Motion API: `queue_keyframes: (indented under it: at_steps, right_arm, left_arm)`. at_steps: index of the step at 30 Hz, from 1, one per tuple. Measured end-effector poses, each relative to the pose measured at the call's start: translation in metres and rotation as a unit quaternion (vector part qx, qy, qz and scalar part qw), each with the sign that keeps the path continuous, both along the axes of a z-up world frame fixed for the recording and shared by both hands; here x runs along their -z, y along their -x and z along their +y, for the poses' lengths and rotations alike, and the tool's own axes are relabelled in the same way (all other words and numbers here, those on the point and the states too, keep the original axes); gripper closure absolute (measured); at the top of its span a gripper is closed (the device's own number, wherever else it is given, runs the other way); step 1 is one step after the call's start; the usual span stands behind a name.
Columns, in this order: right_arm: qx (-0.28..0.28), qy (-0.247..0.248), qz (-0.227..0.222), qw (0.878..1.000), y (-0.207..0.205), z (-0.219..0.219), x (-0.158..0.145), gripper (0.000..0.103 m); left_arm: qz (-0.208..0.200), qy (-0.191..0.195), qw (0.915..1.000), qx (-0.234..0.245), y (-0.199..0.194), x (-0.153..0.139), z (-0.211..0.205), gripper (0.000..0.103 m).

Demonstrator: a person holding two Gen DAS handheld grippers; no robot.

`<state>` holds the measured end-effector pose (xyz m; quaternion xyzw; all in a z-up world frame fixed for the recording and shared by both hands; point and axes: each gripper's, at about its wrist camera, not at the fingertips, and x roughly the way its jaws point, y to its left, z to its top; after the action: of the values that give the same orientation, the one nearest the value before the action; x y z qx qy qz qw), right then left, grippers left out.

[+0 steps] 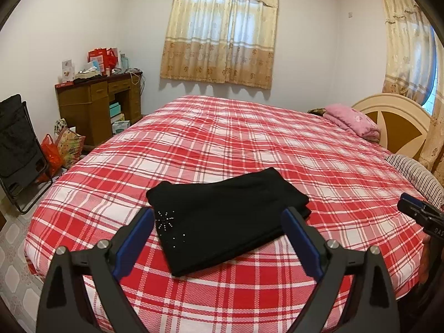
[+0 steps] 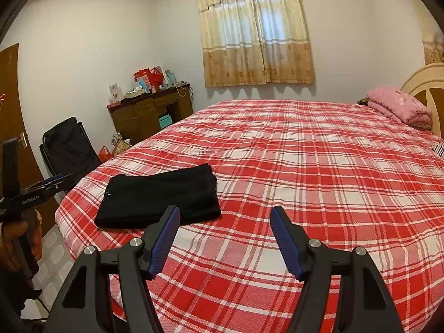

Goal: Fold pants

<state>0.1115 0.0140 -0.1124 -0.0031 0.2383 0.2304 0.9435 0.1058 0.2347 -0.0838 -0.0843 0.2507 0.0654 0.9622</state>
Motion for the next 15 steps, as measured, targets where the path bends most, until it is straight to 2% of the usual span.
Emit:
queue_keyframes:
  at_steps: [3, 12, 15]
  right_arm:
    - [-0.001, 0.0, 0.0, 1.0, 0.0001, 0.0002, 0.0003, 0.033]
    - [0.001, 0.001, -0.004, 1.0, 0.0013, -0.0008, -0.0012, 0.032]
    - [0.0, 0.003, -0.006, 1.0, 0.0021, 0.0001, -0.0015, 0.032]
  left_arm:
    - [-0.001, -0.004, 1.0, 0.001, 0.0007, -0.0004, -0.0026, 0.0]
    - [0.008, -0.008, 0.9999, 0.001, -0.0014, -0.0007, -0.0036, 0.0]
    - [-0.001, -0.013, 0.9999, -0.002, 0.0011, -0.0035, -0.0057, 0.0]
